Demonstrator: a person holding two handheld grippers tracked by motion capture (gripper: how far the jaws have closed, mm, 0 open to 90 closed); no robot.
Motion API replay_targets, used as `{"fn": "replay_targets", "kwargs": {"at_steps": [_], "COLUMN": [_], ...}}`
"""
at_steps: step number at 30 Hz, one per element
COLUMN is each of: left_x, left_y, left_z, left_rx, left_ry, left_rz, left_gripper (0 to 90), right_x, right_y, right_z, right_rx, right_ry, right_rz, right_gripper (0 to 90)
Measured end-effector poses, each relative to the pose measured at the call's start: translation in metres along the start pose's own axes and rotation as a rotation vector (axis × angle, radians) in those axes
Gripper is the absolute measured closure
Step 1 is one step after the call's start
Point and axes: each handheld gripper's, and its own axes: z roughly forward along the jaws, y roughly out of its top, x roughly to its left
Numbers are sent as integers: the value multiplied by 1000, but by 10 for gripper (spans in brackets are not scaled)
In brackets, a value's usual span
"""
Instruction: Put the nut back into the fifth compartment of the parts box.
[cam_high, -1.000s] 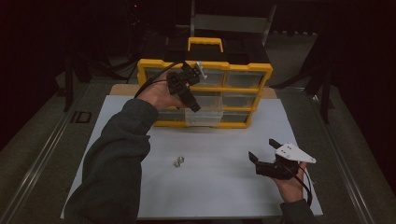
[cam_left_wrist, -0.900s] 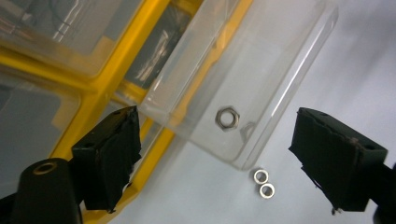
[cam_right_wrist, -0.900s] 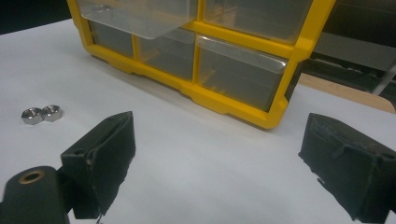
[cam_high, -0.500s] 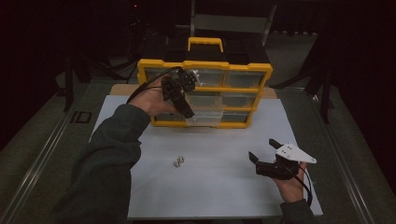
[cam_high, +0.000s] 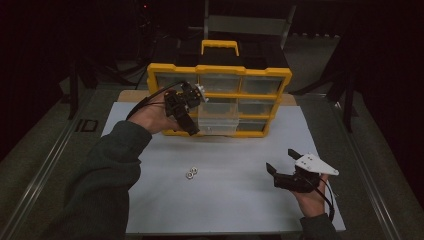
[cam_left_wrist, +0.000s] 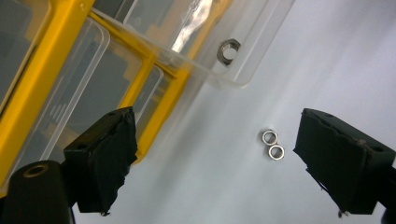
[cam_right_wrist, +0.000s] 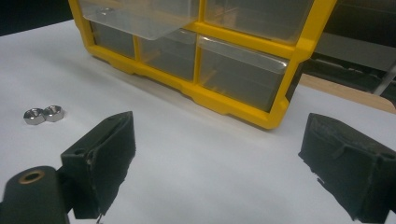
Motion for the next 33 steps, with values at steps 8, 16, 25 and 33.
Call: {"fn": "replay_targets", "kwargs": {"at_steps": [8, 16, 25, 33], "left_x": [-6, -14, -22, -29], "left_y": [-11, -21, -28, -31], "left_z": [3, 10, 16, 24], "left_rx": [5, 6, 6, 13], "left_ry": [-8, -20, -25, -29], "left_rz": [12, 25, 32, 46], "left_gripper": [144, 152, 161, 168], "right_x": [0, 0, 0, 0], "right_y": [0, 0, 0, 0], "right_z": [0, 0, 0, 0], "right_rx": [0, 1, 2, 1], "right_ry": [0, -1, -1, 0], "right_rz": [0, 0, 2, -1], "right_gripper": [103, 103, 103, 103]}}
